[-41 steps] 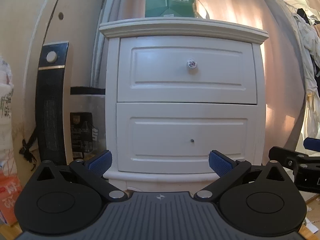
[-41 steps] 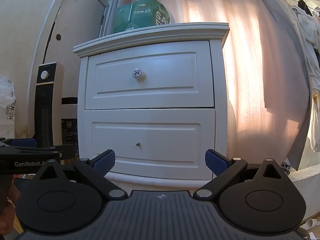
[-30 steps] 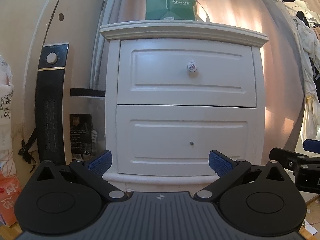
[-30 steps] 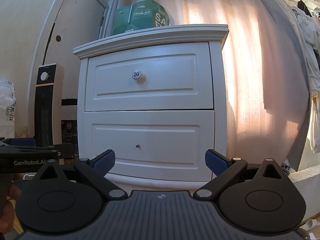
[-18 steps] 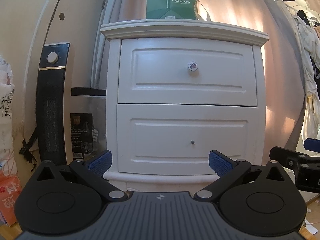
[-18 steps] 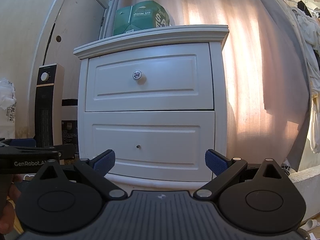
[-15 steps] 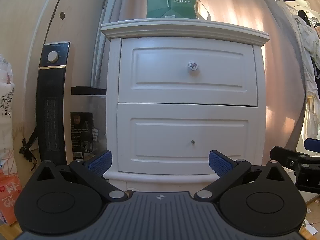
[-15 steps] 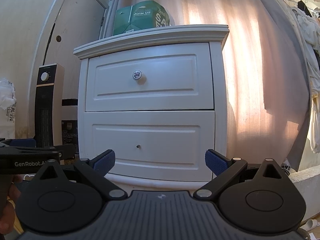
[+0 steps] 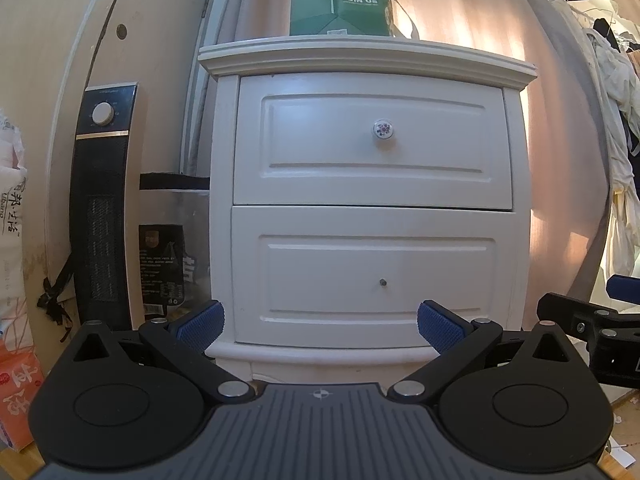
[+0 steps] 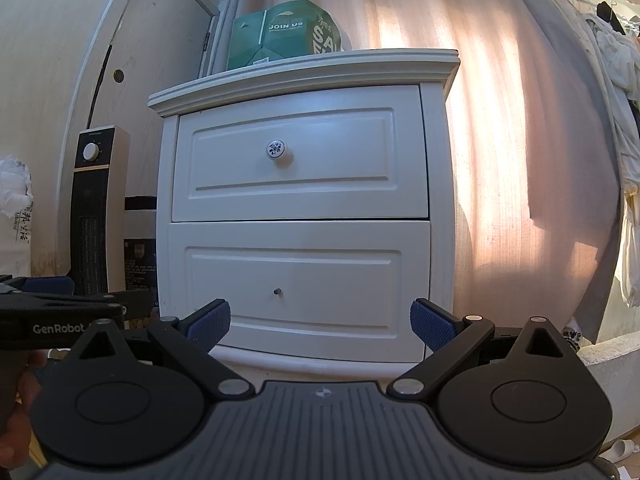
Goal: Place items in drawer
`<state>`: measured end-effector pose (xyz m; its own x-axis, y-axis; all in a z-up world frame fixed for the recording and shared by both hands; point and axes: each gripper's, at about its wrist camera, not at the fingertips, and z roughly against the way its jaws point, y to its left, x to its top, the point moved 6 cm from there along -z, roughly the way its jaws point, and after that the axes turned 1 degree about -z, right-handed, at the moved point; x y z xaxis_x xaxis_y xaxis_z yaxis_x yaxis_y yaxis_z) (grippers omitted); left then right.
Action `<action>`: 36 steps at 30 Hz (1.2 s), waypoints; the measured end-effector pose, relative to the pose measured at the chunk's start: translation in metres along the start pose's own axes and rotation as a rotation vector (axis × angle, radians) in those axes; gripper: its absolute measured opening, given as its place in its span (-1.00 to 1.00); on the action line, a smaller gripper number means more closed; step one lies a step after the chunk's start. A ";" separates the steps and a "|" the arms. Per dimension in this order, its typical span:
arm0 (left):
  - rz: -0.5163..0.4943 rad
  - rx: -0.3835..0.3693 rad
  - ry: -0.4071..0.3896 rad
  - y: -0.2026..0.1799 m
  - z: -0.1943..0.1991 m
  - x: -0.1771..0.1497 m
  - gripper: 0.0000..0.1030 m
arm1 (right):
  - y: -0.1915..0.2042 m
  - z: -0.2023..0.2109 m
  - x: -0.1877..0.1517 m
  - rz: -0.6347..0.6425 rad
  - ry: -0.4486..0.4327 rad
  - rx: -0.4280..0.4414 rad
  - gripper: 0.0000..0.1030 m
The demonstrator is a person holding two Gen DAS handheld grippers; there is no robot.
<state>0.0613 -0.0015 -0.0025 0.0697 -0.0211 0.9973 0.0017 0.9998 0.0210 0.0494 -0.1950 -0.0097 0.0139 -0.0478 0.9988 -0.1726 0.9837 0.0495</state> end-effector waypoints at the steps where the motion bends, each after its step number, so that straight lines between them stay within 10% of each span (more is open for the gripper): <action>1: 0.000 -0.001 -0.001 0.000 0.000 0.000 1.00 | 0.000 0.000 0.000 0.000 0.000 0.000 1.00; 36: -0.031 -0.058 -0.007 -0.020 -0.030 -0.004 1.00 | -0.006 0.001 0.004 0.004 -0.016 -0.013 1.00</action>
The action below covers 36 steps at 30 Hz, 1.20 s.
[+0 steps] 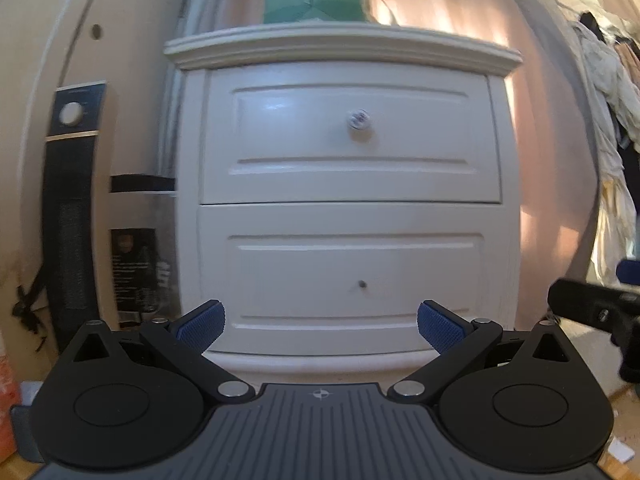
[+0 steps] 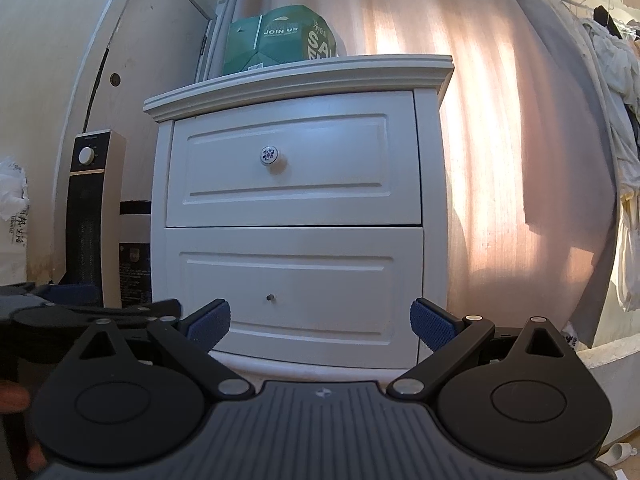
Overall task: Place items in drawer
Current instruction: 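Move the left tool to the lower drawer knob and close its fingers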
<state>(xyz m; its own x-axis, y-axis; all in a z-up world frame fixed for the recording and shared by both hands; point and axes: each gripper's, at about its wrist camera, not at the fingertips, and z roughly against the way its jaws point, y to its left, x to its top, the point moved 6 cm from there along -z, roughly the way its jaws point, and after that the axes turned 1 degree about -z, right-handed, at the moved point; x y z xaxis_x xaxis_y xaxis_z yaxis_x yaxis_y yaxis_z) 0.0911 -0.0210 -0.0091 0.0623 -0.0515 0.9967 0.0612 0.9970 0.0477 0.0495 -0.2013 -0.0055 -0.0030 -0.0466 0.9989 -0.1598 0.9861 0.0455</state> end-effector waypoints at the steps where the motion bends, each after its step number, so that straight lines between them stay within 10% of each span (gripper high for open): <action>1: -0.003 -0.007 0.000 -0.002 -0.003 0.000 1.00 | -0.001 0.000 0.000 0.000 -0.001 -0.002 1.00; 26: -0.003 0.016 -0.010 -0.045 -0.119 -0.010 0.95 | -0.032 -0.006 -0.007 0.007 0.026 -0.063 1.00; 36: -0.012 0.031 -0.011 -0.051 -0.156 -0.008 0.39 | -0.037 -0.012 -0.011 0.008 0.034 -0.066 1.00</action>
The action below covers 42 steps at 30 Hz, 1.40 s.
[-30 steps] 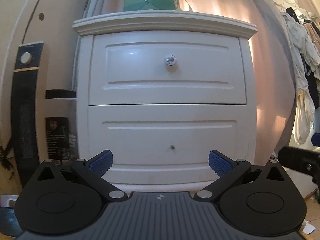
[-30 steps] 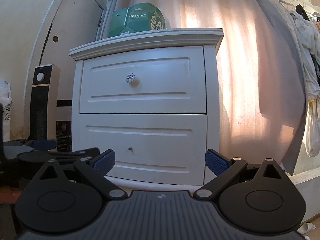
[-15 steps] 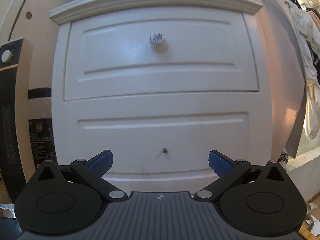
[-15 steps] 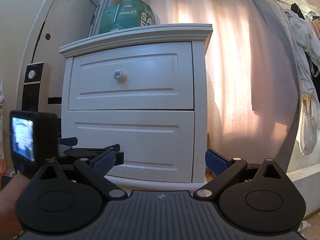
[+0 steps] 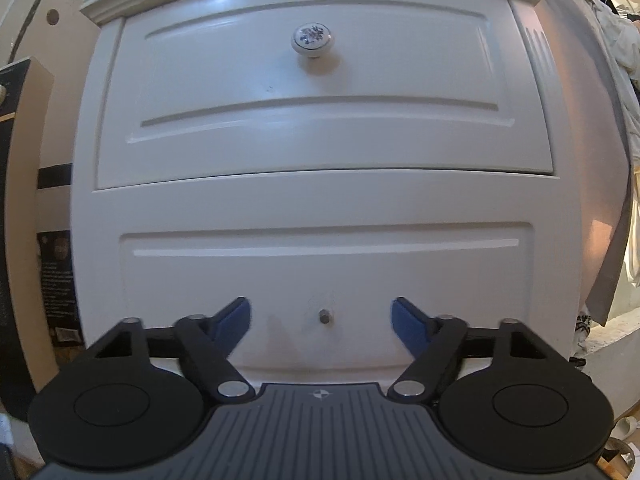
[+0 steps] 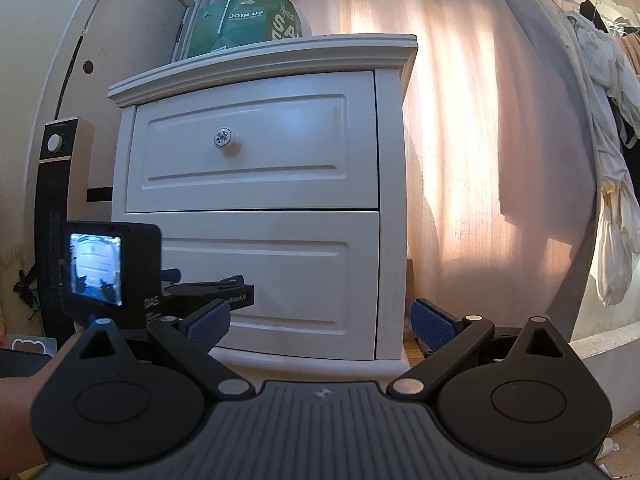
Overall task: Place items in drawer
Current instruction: 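Move the left tool to the lower drawer knob and close its fingers, then pull the lower drawer open by its knob with the left tool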
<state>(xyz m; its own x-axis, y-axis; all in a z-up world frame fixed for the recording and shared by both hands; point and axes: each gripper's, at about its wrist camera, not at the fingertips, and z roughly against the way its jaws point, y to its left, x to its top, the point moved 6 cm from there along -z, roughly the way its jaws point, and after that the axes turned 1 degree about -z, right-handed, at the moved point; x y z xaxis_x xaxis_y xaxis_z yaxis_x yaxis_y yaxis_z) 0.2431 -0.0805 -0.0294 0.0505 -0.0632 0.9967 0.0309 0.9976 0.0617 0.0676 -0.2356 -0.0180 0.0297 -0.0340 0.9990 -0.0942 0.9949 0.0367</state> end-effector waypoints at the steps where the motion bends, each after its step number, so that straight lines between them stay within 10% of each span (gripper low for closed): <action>1: 0.005 -0.004 0.006 0.000 -0.004 0.000 0.26 | 0.000 0.000 0.000 0.000 0.000 0.000 1.00; 17: 0.033 0.006 0.070 -0.003 -0.026 -0.006 -0.92 | -0.004 0.004 0.000 0.005 0.002 -0.010 1.00; 42: 0.021 -0.043 0.074 0.007 0.011 -0.006 -0.95 | -0.012 0.016 0.006 -0.007 -0.023 -0.039 1.00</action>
<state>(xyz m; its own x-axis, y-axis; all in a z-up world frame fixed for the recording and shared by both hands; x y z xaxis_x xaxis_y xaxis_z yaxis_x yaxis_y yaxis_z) 0.2321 -0.0725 -0.0347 0.1249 -0.0455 0.9911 0.0720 0.9967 0.0367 0.0534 -0.2496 -0.0118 0.0069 -0.0423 0.9991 -0.0553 0.9976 0.0427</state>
